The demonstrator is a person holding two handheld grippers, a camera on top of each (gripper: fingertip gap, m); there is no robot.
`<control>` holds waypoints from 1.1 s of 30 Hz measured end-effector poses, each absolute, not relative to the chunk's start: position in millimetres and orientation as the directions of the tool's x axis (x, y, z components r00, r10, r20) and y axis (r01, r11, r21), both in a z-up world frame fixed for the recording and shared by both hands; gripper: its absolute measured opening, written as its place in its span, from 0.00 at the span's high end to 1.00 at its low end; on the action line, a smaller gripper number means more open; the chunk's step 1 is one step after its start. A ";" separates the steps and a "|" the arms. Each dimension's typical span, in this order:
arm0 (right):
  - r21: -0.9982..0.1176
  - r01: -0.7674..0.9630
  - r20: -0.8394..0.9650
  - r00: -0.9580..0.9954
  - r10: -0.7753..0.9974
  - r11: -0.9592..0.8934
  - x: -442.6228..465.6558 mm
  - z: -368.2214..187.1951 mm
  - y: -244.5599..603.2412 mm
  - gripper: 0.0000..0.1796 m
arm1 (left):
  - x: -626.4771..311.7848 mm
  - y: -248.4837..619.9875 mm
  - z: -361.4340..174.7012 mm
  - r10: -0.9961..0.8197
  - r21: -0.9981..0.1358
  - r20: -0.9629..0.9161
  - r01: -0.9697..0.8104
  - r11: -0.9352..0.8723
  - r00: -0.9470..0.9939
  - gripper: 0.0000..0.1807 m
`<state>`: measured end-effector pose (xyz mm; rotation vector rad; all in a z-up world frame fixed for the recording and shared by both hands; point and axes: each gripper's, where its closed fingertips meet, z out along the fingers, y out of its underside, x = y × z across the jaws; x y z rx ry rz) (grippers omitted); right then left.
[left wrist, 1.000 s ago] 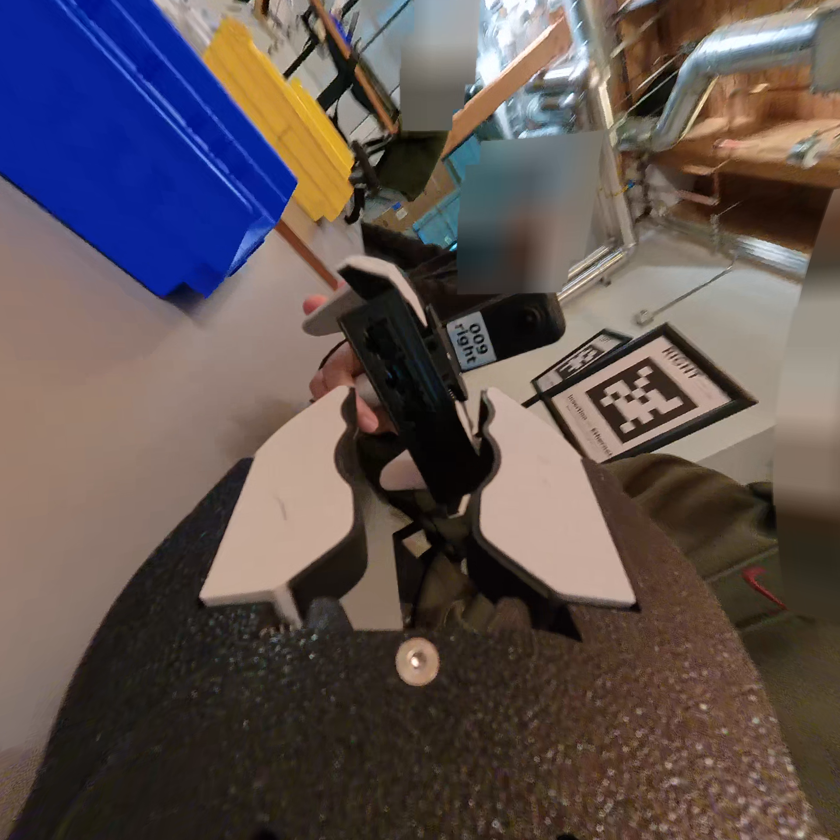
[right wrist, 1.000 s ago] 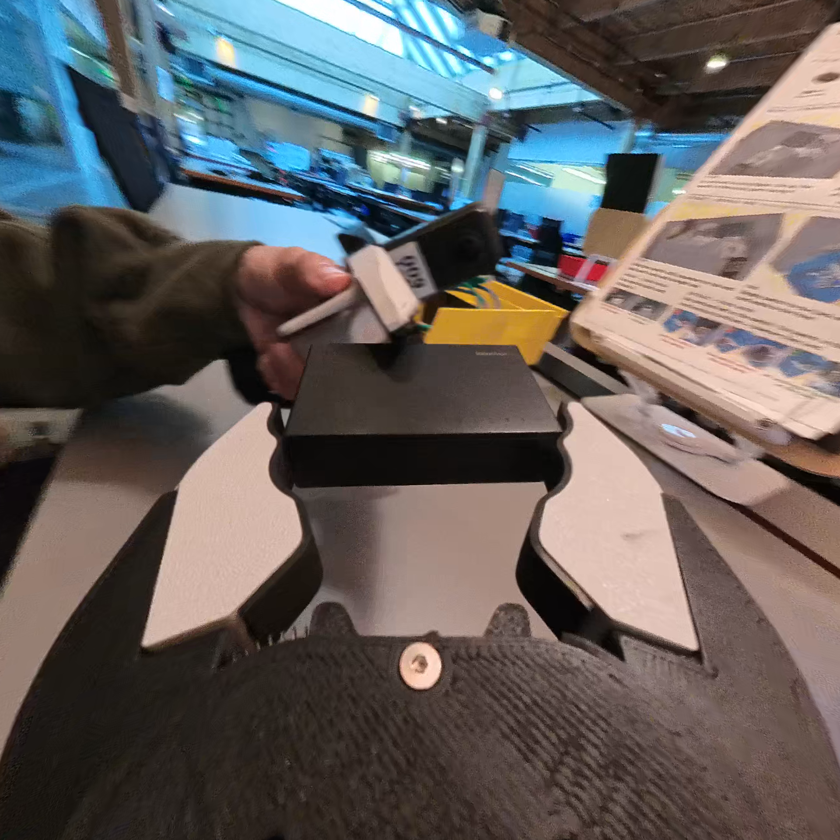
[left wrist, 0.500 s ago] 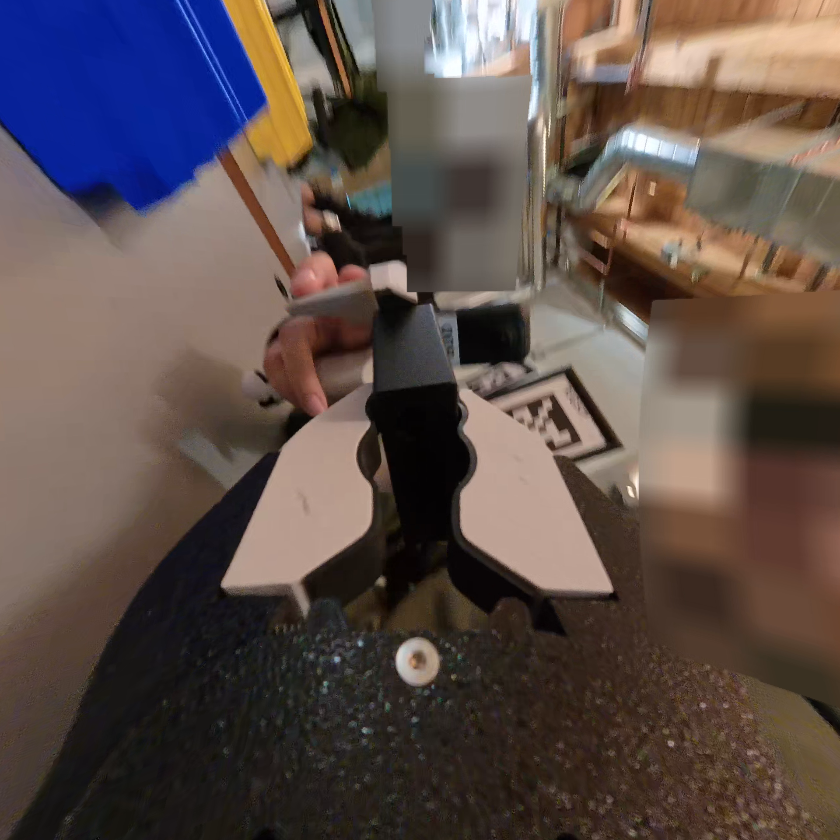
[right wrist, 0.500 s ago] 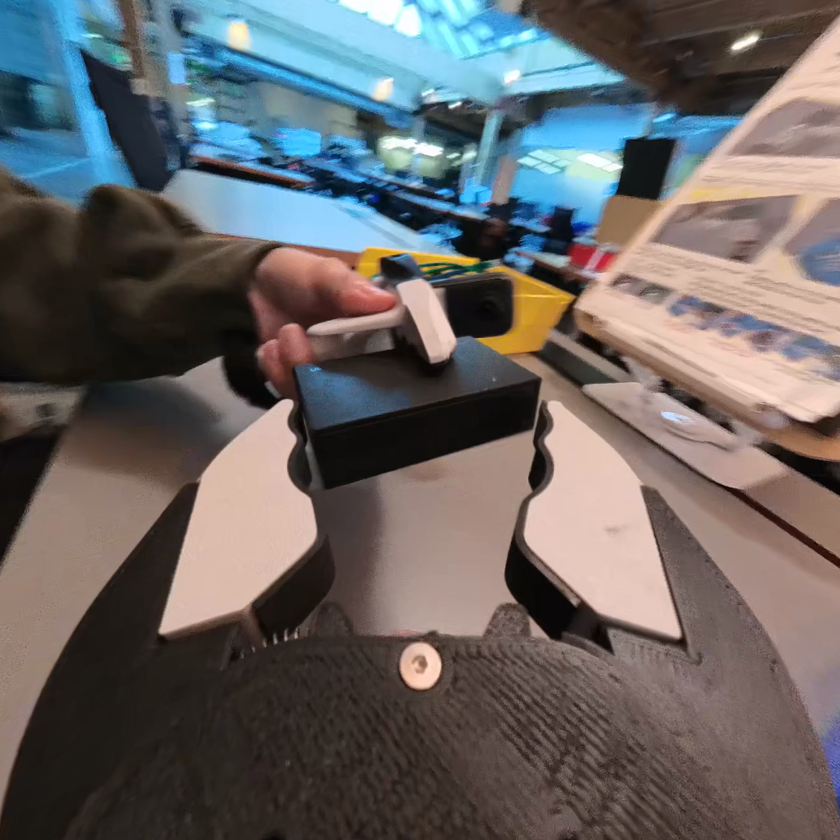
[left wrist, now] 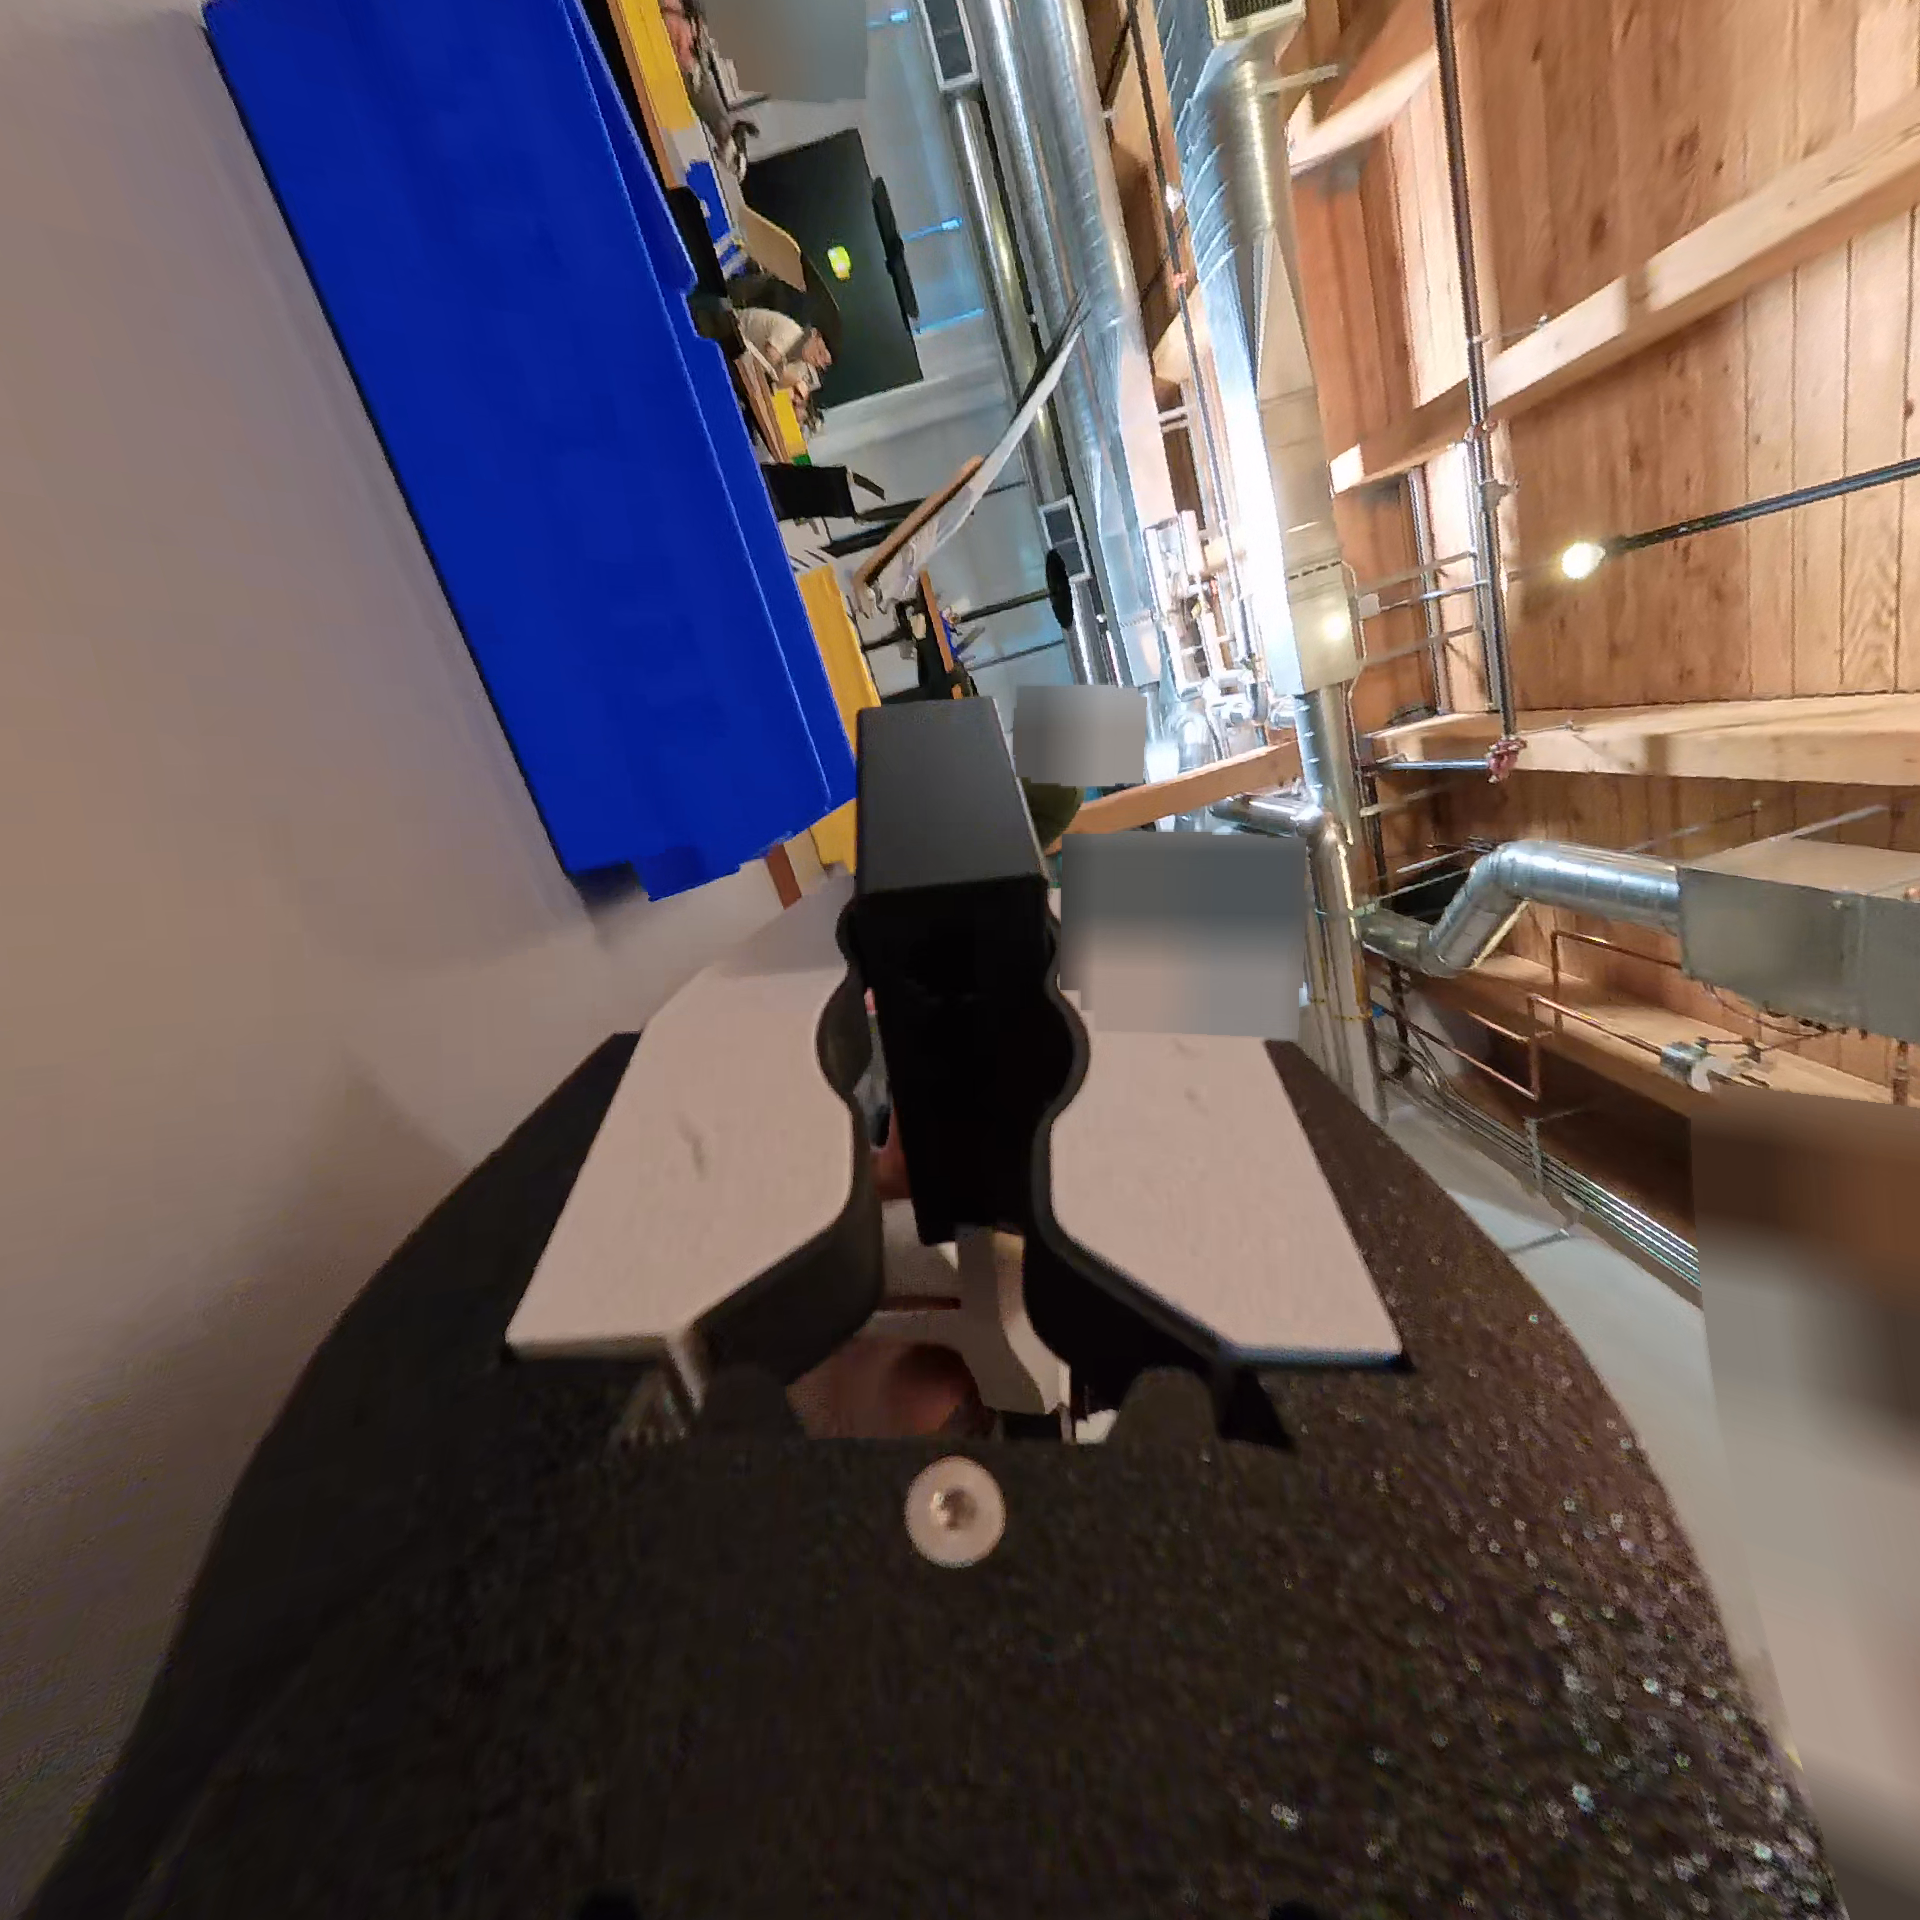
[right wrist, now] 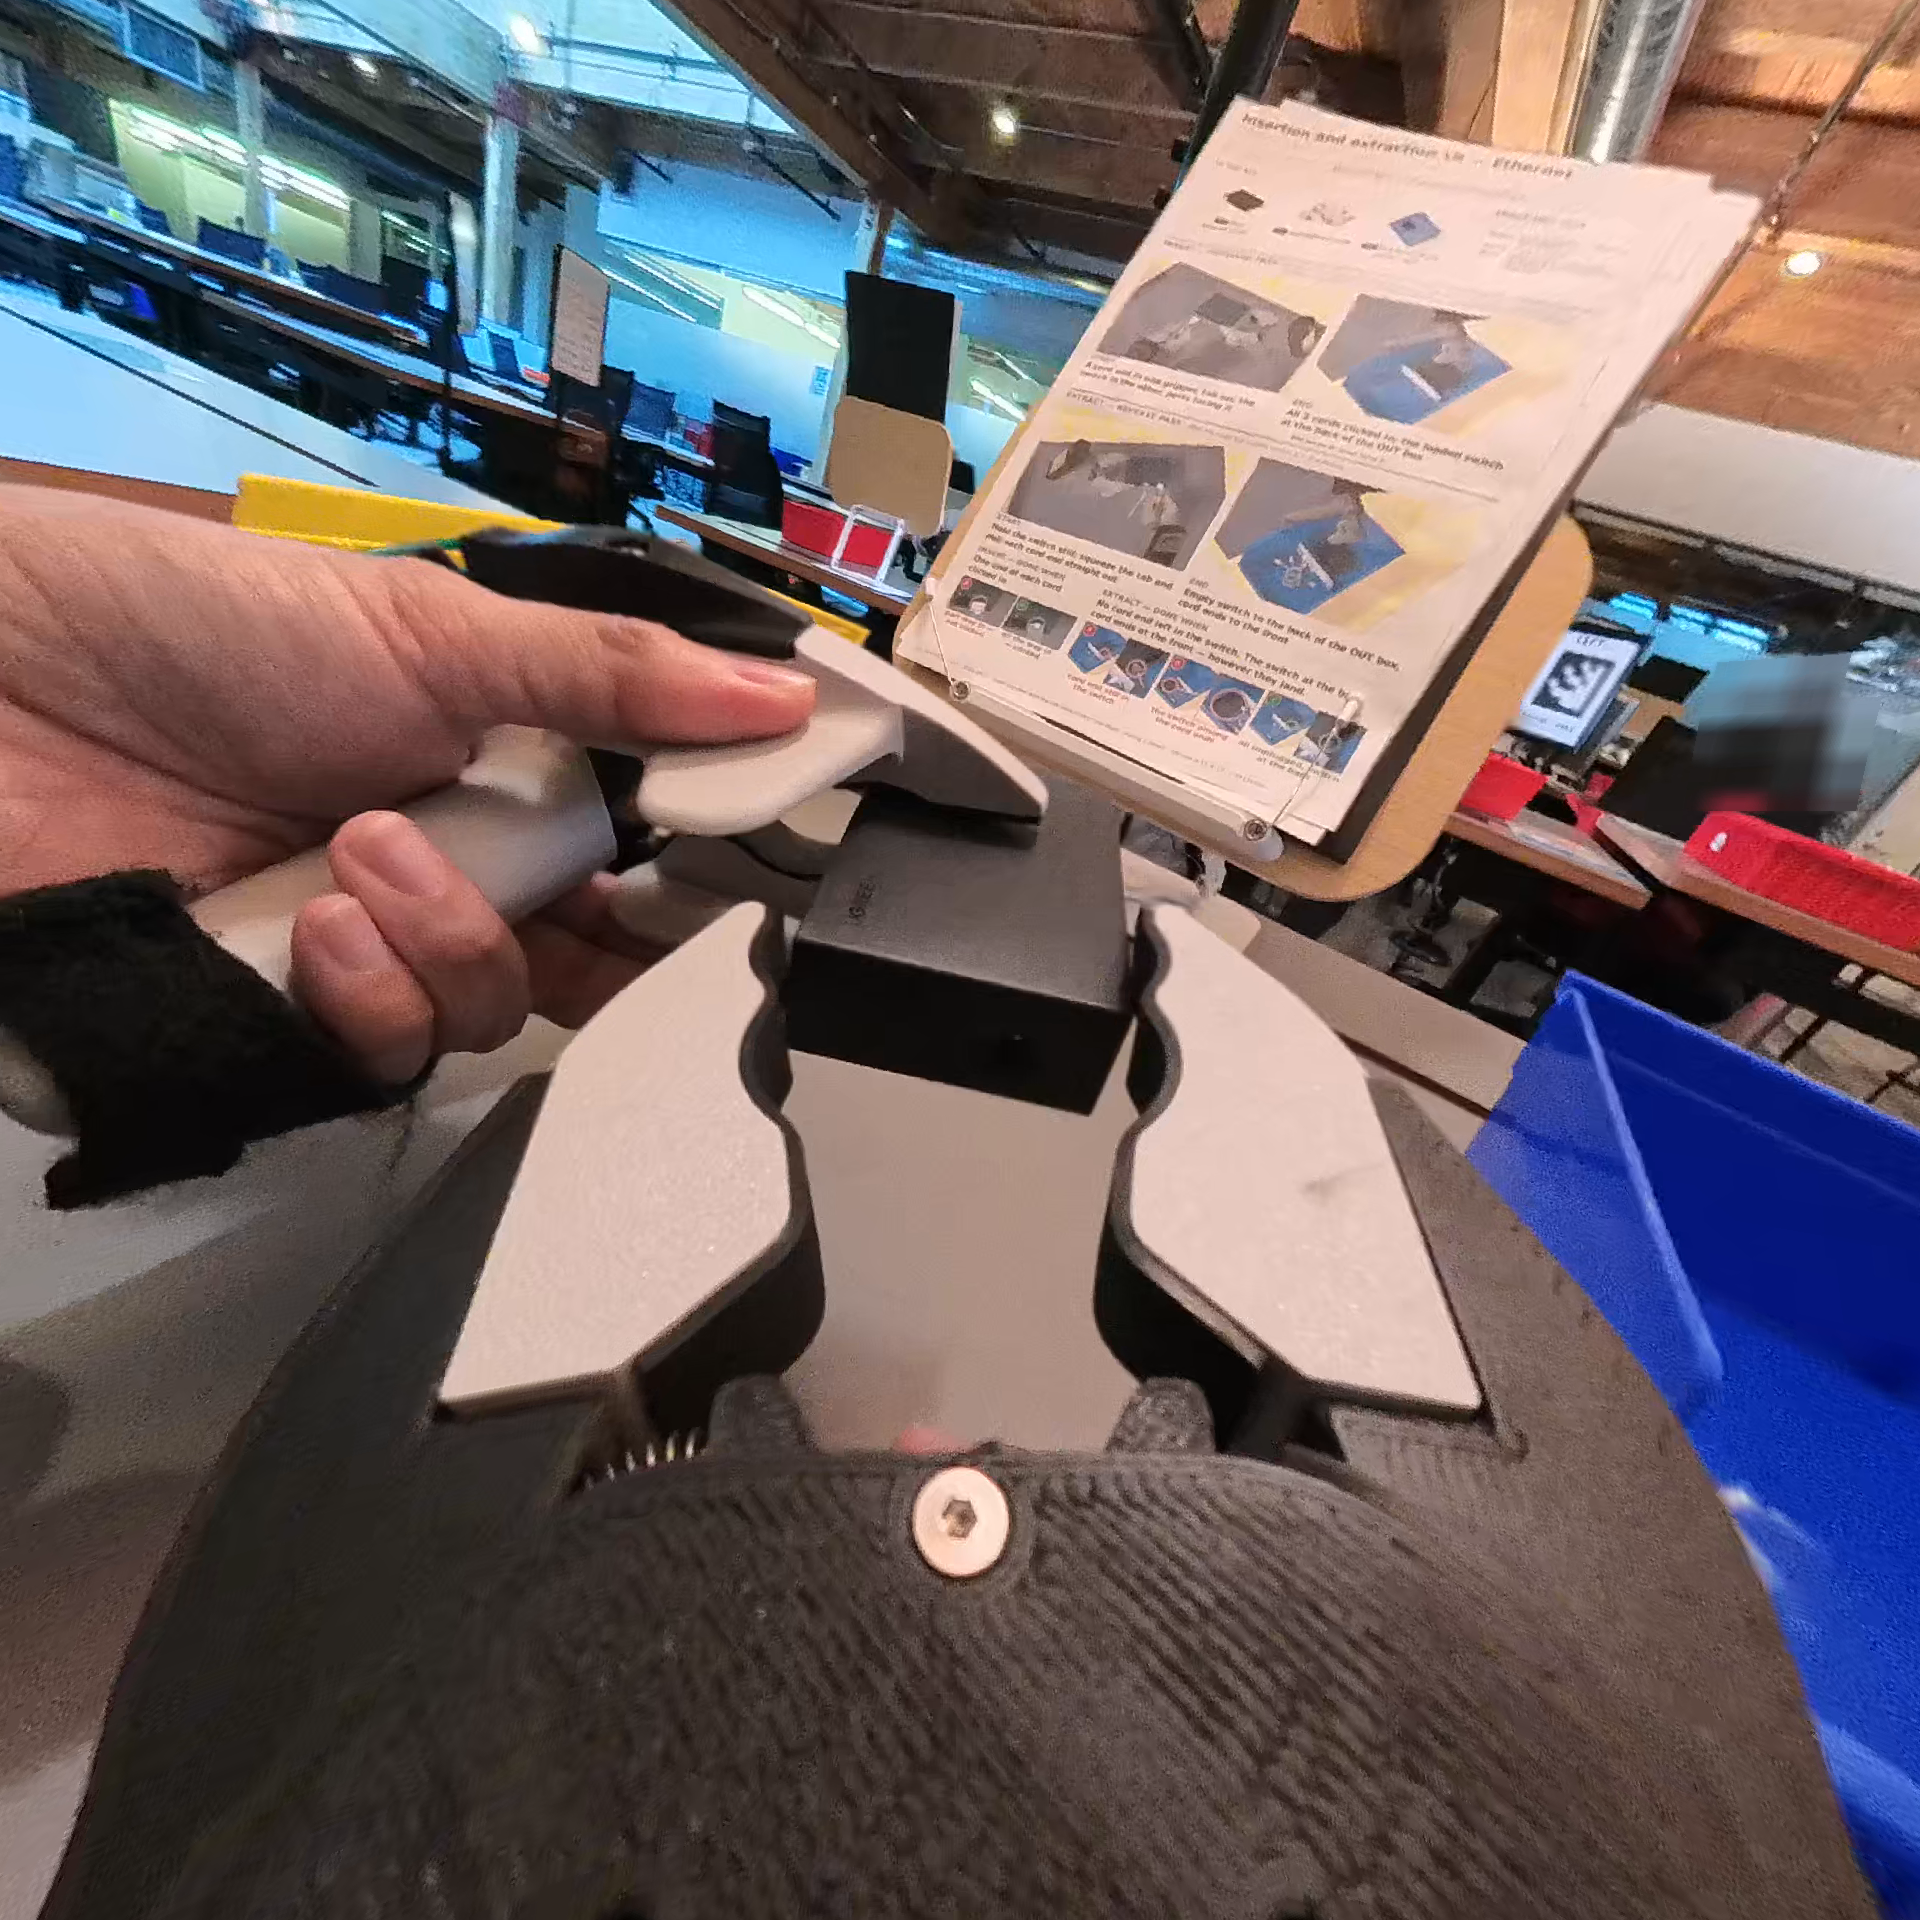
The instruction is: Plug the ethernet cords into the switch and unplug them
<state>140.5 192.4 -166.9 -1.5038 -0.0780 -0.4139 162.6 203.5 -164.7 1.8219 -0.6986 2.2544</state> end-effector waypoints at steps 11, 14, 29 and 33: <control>-0.988 0.155 0.147 0.972 -0.183 0.029 143.7 -170.8 191.9 0.66 | 160.2 196.7 -158.5 -0.239 -0.326 0.937 -0.391 -0.861 -0.256 0.85; -0.996 0.062 0.056 0.995 -0.084 0.066 141.5 -166.2 188.5 0.66 | 155.4 195.3 -154.7 -0.288 -0.401 0.908 -0.426 -0.811 -0.305 0.83; -0.991 -0.038 -0.044 0.998 -0.040 0.130 143.9 -169.6 185.6 0.66 | 150.9 199.5 -162.1 -0.230 -0.329 0.943 -0.570 -0.753 -0.240 0.82; -0.988 0.015 0.001 0.996 -0.090 0.154 145.3 -166.8 183.5 0.66 | 151.6 199.3 -164.4 -0.203 -0.300 0.952 -0.571 -0.764 -0.228 0.84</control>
